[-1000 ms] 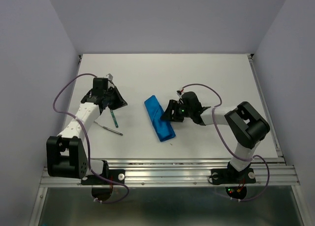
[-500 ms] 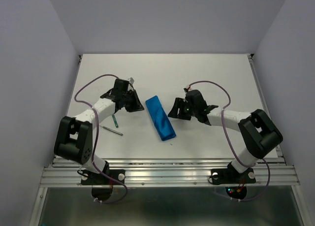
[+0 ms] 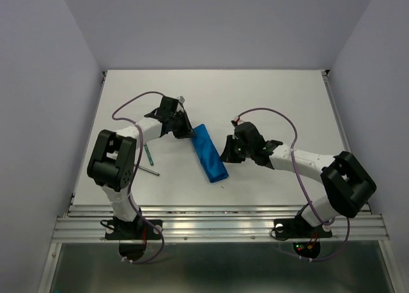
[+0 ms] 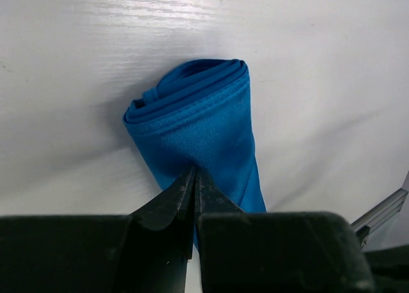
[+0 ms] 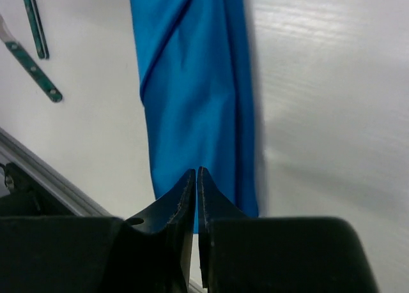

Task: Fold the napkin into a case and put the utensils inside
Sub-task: Turn over the smaller rectangle-folded napkin at the center of the board, then smooth out the smaller rectangle-folded napkin at the center of the board.

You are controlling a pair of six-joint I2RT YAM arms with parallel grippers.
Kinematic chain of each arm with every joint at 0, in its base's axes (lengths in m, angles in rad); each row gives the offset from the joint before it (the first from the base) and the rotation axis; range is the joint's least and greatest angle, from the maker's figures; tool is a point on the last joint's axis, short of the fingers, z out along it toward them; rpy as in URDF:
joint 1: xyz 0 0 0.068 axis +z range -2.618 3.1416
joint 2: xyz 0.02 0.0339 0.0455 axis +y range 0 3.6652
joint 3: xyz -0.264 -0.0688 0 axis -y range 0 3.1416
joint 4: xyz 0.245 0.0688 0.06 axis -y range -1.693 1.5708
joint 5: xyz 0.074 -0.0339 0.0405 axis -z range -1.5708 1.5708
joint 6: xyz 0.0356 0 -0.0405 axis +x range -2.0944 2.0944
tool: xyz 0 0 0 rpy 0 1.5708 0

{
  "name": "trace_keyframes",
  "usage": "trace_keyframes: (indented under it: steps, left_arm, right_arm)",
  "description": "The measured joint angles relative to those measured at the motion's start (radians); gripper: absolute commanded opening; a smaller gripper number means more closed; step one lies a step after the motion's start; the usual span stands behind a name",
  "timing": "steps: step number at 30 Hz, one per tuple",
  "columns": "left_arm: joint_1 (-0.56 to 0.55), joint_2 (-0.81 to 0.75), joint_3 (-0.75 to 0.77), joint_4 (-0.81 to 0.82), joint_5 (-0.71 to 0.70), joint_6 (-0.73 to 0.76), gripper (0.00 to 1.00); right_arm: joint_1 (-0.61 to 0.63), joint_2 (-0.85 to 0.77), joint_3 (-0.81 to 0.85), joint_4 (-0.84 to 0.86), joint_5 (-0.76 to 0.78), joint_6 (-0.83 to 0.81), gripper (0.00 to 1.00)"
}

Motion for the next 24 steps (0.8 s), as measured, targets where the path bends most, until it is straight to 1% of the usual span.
trace_keyframes:
  steps: [4, 9, 15, 20, 24]
  left_arm:
    - [-0.001, 0.064, 0.023, 0.01, 0.003, 0.0, 0.14]
    - [-0.007, 0.102, 0.037, 0.01, 0.003, 0.0, 0.14]
    - [-0.009, 0.148, 0.081, 0.011, 0.006, 0.0, 0.14]
    - [-0.014, 0.153, 0.087, 0.01, 0.009, 0.001, 0.14]
    - [-0.018, 0.153, 0.087, 0.01, 0.009, 0.001, 0.15]
  right_arm:
    - [0.049, 0.0, 0.0, -0.015, 0.0, 0.019, 0.11]
    - [0.055, 0.024, -0.001, -0.016, 0.001, 0.035, 0.12]
    - [0.055, 0.098, -0.001, -0.076, 0.066, 0.033, 0.11]
    - [0.07, 0.103, 0.008, -0.119, 0.133, 0.025, 0.12]
    - [0.114, 0.08, 0.032, -0.163, 0.205, 0.023, 0.13]
